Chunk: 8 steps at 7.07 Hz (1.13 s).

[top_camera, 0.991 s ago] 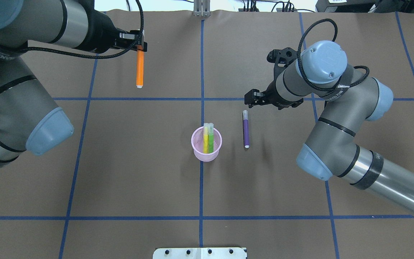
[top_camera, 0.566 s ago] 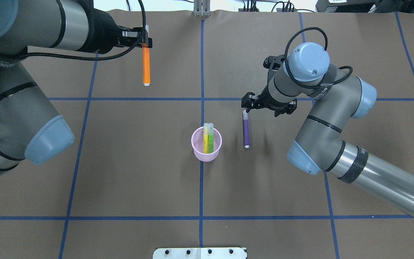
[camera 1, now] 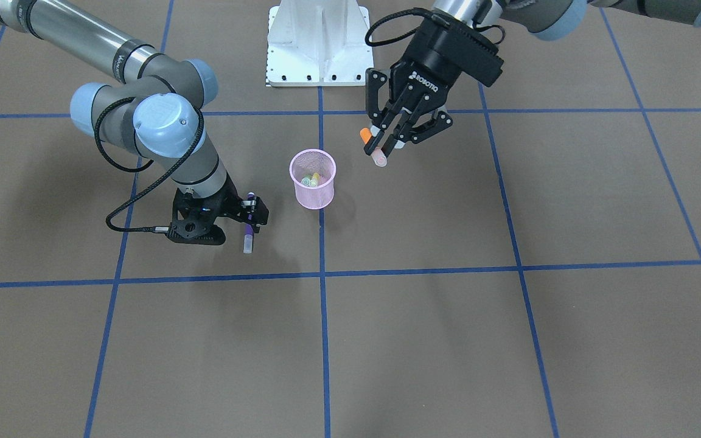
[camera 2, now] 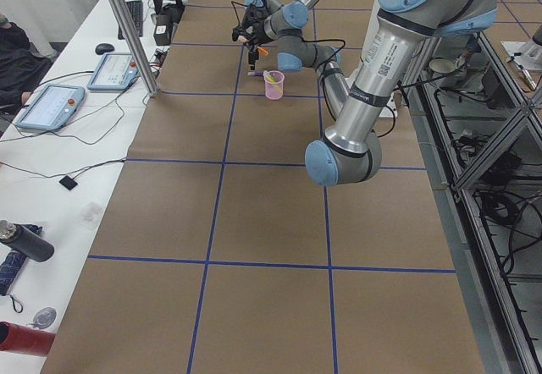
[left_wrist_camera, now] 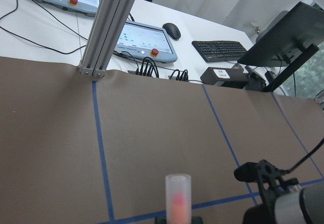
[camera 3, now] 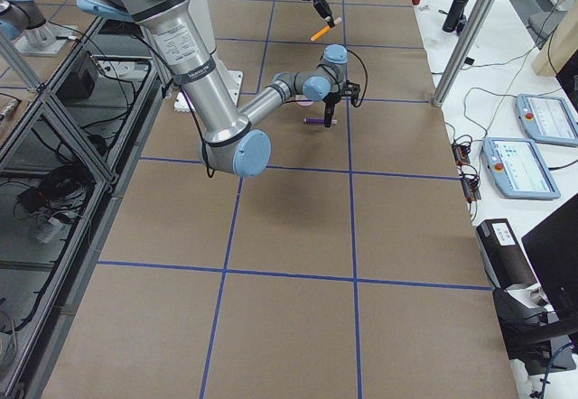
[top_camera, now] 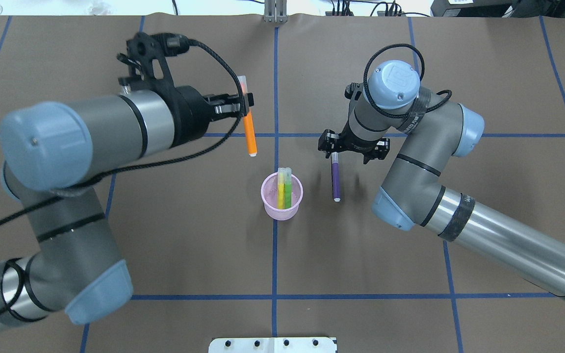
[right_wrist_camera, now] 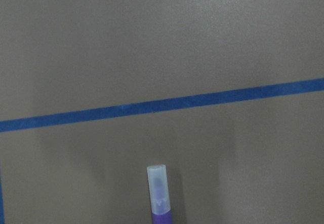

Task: Collect pens into pen holder
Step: 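Lower orange marker into cup with left gripper while right grips purple marker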

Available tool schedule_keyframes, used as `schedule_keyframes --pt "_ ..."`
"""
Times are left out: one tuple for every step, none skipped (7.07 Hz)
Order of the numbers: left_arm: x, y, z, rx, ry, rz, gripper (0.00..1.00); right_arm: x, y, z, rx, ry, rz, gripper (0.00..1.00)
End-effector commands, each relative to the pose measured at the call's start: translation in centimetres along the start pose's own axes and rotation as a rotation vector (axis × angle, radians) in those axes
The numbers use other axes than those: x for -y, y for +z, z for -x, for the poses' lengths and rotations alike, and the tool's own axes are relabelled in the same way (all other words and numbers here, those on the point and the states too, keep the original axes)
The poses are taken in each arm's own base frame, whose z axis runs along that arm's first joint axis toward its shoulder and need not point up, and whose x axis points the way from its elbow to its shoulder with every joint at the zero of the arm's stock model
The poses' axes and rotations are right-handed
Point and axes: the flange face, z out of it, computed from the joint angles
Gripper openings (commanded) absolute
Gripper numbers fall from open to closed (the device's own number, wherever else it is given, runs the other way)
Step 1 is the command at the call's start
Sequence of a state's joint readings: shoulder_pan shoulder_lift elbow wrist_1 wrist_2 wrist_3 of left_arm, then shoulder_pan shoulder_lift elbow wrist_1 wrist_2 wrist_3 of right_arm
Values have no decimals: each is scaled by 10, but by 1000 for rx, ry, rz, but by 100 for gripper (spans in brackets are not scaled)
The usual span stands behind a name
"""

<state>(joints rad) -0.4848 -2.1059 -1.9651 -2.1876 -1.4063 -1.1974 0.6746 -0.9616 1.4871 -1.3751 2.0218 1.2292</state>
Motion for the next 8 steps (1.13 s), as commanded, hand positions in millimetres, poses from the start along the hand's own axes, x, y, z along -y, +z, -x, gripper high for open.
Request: schedule_keyframes --pt "-91 29 -8 -22 -11 -51 0 -1 6 0 -4 4 20 99" --pt "-97 43 8 -63 -10 -73 0 -1 5 2 -1 3 22 99" --pt "-92 37 8 -141 123 -116 0 -1 4 2 2 1 21 99" --pt "-94 35 11 -153 161 -123 0 -2 5 3 3 -2 22 99" --pt "-94 33 13 -153 167 -127 0 -3 6 3 3 -4 23 99" --pt "-91 35 16 -143 174 -139 0 -4 6 4 3 -2 24 99" --pt "-93 41 18 -131 174 -139 0 -9 9 7 3 -11 30 99" --pt "-95 51 24 -108 172 -140 0 -11 9 11 5 -14 33 99"
